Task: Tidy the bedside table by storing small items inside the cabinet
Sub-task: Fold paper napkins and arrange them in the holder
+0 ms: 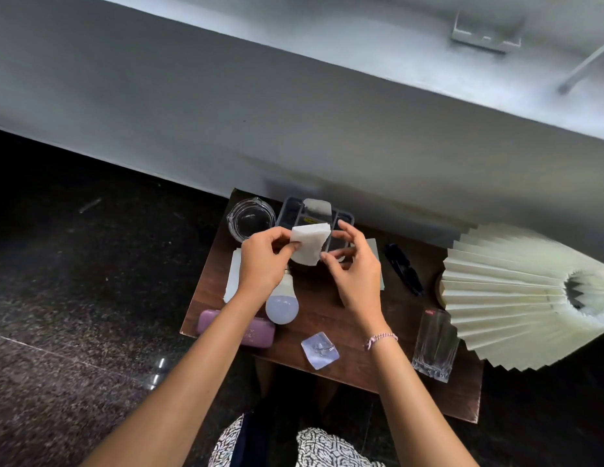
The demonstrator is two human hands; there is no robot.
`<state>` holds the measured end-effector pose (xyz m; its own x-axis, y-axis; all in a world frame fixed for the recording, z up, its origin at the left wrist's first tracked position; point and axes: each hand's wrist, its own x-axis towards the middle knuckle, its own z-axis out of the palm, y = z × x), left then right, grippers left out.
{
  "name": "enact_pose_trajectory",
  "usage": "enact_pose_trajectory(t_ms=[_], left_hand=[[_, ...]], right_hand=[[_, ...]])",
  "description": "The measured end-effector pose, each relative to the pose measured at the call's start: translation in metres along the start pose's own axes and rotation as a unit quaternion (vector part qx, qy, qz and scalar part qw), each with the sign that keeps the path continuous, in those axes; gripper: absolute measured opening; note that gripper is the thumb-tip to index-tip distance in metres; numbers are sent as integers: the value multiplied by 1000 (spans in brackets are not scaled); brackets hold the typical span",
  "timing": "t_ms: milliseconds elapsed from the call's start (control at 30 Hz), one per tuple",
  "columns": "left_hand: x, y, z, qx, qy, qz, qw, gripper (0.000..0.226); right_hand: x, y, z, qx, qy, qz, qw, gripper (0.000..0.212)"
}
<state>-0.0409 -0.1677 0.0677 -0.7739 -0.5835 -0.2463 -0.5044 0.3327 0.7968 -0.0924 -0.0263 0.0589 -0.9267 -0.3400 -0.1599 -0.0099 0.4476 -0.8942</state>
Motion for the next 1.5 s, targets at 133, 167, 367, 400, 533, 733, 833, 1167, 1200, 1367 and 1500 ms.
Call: enact_pose_trajectory(t_ms=[133, 167, 367, 400, 533, 733, 833, 1167, 1200, 1367, 1500], left_hand=[[10, 4, -2, 0, -26, 18, 1000, 9], [13, 4, -1, 1, -30, 21, 999, 9], [23, 3, 3, 26, -38, 39, 998, 15], [24, 1, 4, 31, -47, 35, 998, 17], [26, -5, 6, 29, -75, 20, 997, 24], [29, -9, 6, 73, -49, 22, 996, 21], [31, -8, 9, 95, -53, 34, 994, 18], [39, -9, 23, 168, -54, 49, 983, 22], [39, -10, 24, 164, -58, 50, 983, 23], [37, -14, 24, 167, -64, 58, 982, 27], [33, -14, 25, 186, -59, 72, 978, 27]], right_hand=[[18, -7, 3, -29, 2, -30, 999, 59], [21, -8, 4, -47, 7, -41, 998, 52], [27, -1, 9, -124, 33, -73, 989, 23], [27, 1, 10, -130, 32, -70, 989, 22], [26, 7, 13, -146, 18, -59, 987, 25], [30, 2, 8, -120, 38, -67, 990, 26], [32, 0, 2, -124, 40, -65, 989, 24], [31, 5, 6, -176, 12, -77, 981, 24], [31, 5, 7, -184, 5, -83, 979, 24], [30, 5, 13, -238, -26, -105, 965, 27], [29, 7, 15, -269, -38, -95, 958, 27]])
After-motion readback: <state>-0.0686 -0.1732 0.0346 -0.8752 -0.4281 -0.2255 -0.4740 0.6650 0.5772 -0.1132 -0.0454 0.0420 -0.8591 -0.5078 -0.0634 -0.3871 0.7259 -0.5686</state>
